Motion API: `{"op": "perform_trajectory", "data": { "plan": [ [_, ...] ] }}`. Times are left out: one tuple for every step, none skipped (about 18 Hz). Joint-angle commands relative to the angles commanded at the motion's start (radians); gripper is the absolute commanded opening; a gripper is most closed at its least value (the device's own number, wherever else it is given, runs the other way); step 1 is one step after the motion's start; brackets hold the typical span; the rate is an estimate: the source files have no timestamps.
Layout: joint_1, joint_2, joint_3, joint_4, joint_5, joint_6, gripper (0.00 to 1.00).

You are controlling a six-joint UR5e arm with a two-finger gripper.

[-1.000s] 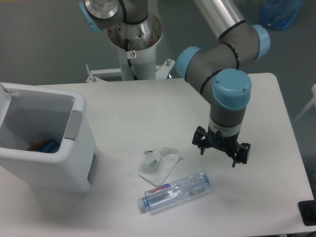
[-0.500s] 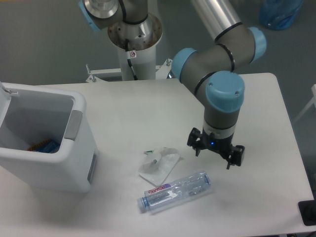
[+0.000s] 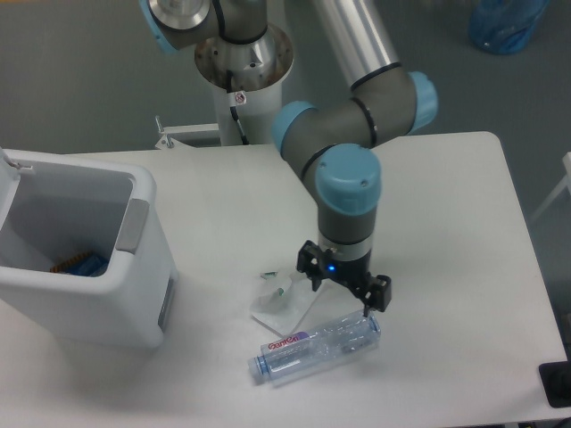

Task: Place the trash in the trash can
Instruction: 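Move the gripper over the crumpled white tissue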

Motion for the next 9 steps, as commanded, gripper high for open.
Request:
{"op": "perform_trajectory", "data": {
  "plan": [
    [-0.011, 0.000, -0.008, 0.000, 0.002, -0.020, 1.00],
    [-0.018, 0.000, -0.009, -0.003, 0.000, -0.046, 1.00],
    [-0.029, 0.000, -0.023, -0.003, 0.002, -0.066, 1.00],
    [-0.034, 0.000, -0.038, -0.002, 0.002, -0.071, 1.00],
    [-0.035, 0.002, -0.051, 0.000, 0.002, -0.072, 1.00],
    [-0.037, 0.005, -0.052, 0.000, 0.002, -0.069, 1.00],
    [-0.037, 0.009, -0.055, -0.002, 0.002, -0.071, 1.00],
    [-0.037, 0.009, -0.069, -0.002, 0.002, -0.069, 1.00],
    [-0.037, 0.009, -0.083, 0.003, 0.002, -0.065, 1.00]
  ]
}}
